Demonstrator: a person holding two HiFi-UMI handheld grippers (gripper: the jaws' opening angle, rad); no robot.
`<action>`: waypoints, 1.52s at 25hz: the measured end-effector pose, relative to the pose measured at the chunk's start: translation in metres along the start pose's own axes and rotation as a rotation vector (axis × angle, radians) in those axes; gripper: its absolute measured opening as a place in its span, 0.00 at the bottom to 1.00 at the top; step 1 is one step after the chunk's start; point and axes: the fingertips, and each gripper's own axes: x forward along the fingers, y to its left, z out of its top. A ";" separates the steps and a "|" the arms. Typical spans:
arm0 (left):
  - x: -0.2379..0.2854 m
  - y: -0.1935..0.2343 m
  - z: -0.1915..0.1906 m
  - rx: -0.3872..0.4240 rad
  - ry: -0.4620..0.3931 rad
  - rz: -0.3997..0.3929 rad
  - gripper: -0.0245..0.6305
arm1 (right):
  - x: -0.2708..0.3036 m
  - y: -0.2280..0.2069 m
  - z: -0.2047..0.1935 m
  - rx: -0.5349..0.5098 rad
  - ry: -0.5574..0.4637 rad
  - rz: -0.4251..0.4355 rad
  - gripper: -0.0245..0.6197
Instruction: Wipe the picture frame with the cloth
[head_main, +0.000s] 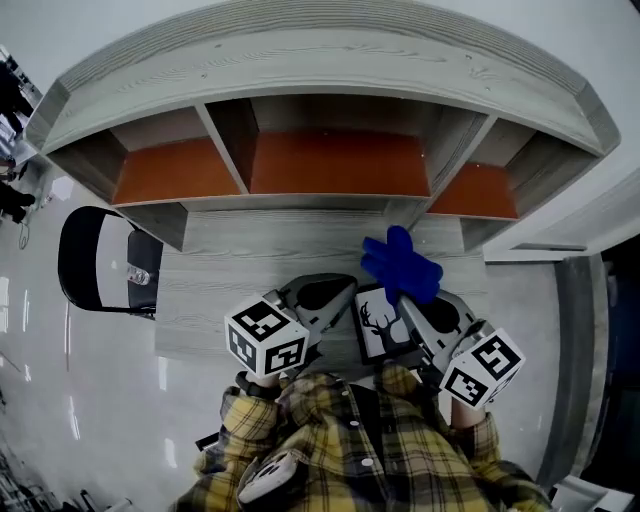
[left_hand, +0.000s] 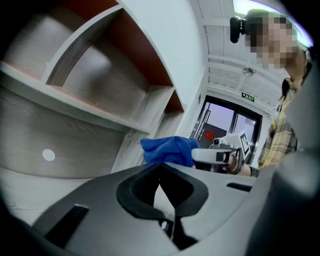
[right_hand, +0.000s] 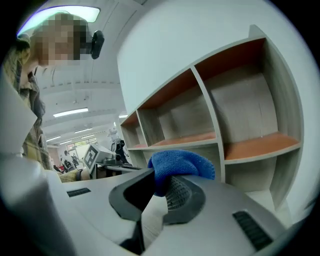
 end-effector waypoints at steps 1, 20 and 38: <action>-0.003 -0.008 0.007 0.008 -0.013 -0.017 0.04 | -0.002 0.003 0.007 -0.010 -0.010 0.007 0.11; -0.014 -0.040 0.012 0.016 -0.005 -0.092 0.04 | -0.014 0.009 0.011 -0.014 -0.042 0.001 0.11; -0.020 -0.042 0.005 -0.009 -0.004 -0.118 0.04 | -0.021 0.018 0.001 0.003 -0.033 -0.037 0.11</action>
